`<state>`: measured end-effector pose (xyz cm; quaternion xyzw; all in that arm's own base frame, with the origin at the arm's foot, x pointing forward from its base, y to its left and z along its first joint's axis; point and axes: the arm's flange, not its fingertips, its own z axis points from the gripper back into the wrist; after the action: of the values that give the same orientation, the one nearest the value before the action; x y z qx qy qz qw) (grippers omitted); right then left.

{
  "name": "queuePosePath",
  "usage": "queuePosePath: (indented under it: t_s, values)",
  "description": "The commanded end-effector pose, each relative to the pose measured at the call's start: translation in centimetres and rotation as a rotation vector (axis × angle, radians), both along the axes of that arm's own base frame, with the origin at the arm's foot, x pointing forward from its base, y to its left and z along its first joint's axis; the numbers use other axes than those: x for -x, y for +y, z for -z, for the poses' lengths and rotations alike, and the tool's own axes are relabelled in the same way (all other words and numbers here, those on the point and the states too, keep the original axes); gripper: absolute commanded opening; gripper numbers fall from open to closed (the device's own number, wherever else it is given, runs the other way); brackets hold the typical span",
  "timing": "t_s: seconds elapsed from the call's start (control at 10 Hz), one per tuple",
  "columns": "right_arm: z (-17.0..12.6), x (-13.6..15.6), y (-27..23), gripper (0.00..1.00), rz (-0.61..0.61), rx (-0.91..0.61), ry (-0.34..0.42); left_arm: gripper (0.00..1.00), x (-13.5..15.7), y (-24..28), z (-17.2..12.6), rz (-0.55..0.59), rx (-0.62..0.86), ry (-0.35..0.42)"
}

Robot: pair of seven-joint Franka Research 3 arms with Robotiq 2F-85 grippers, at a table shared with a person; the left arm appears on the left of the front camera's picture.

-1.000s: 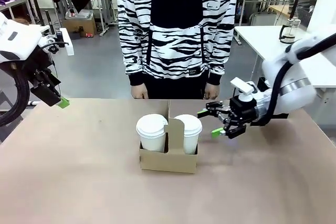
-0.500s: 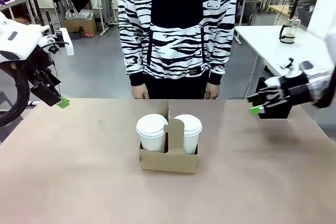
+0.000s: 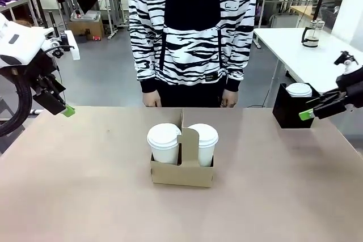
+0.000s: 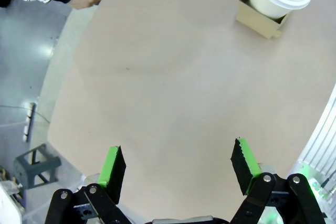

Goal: Pour a drink into a cup and package it in a carrier.
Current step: Insert the held 600 ml Paper Cup into the Cup Carrier.

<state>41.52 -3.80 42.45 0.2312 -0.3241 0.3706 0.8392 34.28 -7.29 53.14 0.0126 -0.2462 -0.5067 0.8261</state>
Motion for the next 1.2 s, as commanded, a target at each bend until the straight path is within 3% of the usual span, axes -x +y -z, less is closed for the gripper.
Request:
queuePosePath:
  t_s: [0.0, 0.2, 1.1]
  values:
    - [-0.7, 1.5, 0.2, 1.0, 0.112, 0.061, 0.006, 1.0, 0.1, 0.0, 0.0, -0.012, 0.008, 0.004]
    - [-0.4, 0.6, -0.5, 1.0, 0.047, 0.025, -0.009, 1.0, 0.1, 0.0, 0.0, -0.012, 0.008, 0.004]
    - [-0.4, 0.6, -0.5, 1.0, 0.047, 0.025, -0.009, 1.0, 0.1, 0.0, 0.0, -0.012, 0.008, 0.004]
